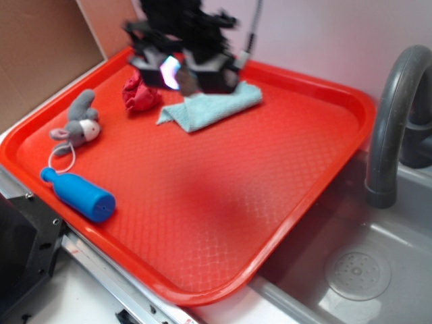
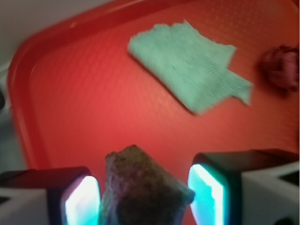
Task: Grab the rock.
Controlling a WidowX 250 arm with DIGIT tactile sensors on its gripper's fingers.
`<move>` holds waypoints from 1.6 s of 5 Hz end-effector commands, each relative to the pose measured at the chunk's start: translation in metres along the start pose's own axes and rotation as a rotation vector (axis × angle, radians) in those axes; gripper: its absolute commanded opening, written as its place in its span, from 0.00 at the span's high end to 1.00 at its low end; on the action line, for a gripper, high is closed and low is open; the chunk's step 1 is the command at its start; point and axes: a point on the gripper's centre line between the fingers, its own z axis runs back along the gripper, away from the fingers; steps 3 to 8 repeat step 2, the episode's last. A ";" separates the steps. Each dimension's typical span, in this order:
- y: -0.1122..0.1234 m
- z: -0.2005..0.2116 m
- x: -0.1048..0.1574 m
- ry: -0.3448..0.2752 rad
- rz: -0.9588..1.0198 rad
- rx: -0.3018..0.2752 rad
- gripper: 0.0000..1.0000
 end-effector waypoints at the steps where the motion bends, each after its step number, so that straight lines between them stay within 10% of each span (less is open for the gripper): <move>1: 0.026 0.095 -0.017 -0.170 -0.108 -0.111 1.00; 8: 0.033 0.094 -0.013 -0.133 -0.136 -0.081 1.00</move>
